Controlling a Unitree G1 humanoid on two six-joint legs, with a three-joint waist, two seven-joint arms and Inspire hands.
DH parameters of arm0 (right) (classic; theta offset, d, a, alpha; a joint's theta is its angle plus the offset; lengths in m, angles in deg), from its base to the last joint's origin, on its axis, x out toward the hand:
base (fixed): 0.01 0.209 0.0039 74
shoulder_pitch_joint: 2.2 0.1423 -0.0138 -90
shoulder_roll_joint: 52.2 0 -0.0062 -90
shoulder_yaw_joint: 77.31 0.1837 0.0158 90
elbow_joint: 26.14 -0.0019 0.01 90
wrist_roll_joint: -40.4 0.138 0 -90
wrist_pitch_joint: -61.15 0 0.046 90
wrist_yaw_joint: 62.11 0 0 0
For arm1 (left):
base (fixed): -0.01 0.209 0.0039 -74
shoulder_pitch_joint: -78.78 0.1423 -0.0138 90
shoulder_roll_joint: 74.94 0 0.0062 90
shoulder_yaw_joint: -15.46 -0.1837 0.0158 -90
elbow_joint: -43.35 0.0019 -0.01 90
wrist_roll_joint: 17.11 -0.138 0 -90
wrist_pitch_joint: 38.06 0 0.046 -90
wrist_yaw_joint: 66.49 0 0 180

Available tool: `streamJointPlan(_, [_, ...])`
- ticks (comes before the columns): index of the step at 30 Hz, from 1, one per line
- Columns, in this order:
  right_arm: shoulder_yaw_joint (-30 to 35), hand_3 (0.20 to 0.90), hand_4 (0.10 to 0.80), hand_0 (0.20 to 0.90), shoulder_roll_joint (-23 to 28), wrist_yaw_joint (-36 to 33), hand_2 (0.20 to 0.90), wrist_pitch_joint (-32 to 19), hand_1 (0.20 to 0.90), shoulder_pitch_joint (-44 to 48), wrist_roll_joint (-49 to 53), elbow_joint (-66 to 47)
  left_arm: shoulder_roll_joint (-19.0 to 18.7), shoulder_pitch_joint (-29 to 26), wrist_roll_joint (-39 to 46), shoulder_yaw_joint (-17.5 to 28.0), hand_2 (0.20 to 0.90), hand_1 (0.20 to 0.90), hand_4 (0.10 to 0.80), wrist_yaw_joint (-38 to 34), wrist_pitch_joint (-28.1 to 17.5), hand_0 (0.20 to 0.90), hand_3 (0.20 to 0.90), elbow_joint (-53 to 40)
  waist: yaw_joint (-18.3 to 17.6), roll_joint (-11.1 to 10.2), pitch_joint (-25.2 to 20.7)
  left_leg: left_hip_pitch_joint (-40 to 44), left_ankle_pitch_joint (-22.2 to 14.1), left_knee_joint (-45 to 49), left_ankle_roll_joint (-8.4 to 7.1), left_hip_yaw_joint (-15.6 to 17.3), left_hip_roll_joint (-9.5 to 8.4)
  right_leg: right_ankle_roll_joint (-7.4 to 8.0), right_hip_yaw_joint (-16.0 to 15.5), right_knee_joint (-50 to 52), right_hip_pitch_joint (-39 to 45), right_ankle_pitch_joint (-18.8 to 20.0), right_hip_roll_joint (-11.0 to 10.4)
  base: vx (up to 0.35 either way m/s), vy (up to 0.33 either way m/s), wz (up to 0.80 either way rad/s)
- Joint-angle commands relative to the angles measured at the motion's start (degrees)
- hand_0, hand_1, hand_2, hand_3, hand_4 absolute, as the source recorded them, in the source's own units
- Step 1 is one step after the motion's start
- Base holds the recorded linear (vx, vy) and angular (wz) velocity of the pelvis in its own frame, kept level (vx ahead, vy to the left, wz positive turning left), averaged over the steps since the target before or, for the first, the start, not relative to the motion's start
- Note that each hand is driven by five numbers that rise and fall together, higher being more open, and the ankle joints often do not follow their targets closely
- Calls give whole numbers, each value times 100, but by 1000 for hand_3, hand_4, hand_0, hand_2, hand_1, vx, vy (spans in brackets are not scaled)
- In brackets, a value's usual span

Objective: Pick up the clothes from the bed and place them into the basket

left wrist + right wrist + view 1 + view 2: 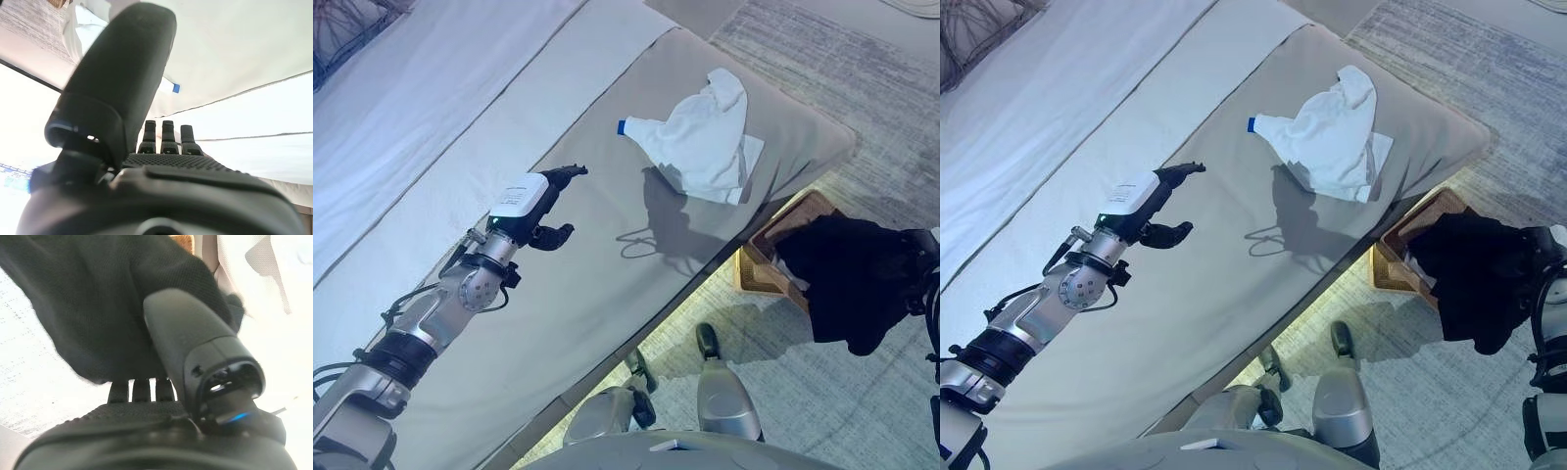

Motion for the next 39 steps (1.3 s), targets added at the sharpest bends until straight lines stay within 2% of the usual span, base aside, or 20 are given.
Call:
streamJointPlan(1, [-113, 900, 800, 900, 908, -450, 900, -134, 900, 273, -111, -161, -45, -490, 309, 106, 900, 900, 800, -404, -91, 900, 900, -452, 34, -114, -487, 223, -624, 324, -300, -183, 149, 267, -274, 612, -357, -293, -165, 0, 0, 0])
streamJointPlan(14, [-45, 900, 800, 900, 842, -756, 900, -136, 900, 71, -188, -496, -21, -353, 281, 187, 900, 900, 800, -416, -41, 900, 900, -468, 93, -265, -514, 248, -614, 308, -278, -245, 160, 250, -289, 619, -293, -298, -131, 11, 0, 2])
streamJointPlan(20, [251, 900, 800, 900, 905, -1961, 900, -322, 900, 141, -629, -1815, 97, -40, 165, 370, 900, 900, 800, -477, -79, 900, 900, -388, 158, -336, -607, 312, -596, 242, -261, -346, 167, 227, -311, 634, -201, -348, -80, 54, 1, 5])
streamJointPlan(24, [401, 900, 800, 900, 820, -1994, 900, -261, 900, 206, -1063, -2684, 205, 102, 116, 466, 900, 900, 800, -486, -177, 900, 900, -267, 219, -338, -652, 300, -609, 264, -251, -433, 143, 214, -331, 710, -182, -429, -67, 45, 15, 1])
streamJointPlan(28, [16, 900, 800, 900, 836, -1634, 900, -189, 900, 606, -1251, -3183, 341, 227, 31, 498, 900, 900, 800, -558, -305, 900, 900, -31, 393, -383, -652, 210, -605, 360, -252, -557, 117, 162, -416, 809, -190, -518, -79, 26, 2, 5])
streamJointPlan(36, [-1068, 900, 800, 900, 875, -1373, 900, -99, 900, 2097, -1055, -2560, 394, 338, 1, 524, 900, 900, 800, -709, -533, 900, 900, 187, 783, -294, -447, -44, -513, 435, -291, -878, 60, 47, -677, 1041, -299, -682, -121, -11, -10, 16])
streamJointPlan(39, [-1461, 900, 800, 900, 899, -1395, 900, 19, 900, 2648, -965, -2269, 369, 286, -41, 518, 900, 900, 800, -764, -648, 900, 900, 190, 975, -248, -181, -375, -580, 931, -298, -1006, 67, -124, -907, 1704, -609, -958, -167, -101, -28, 22])
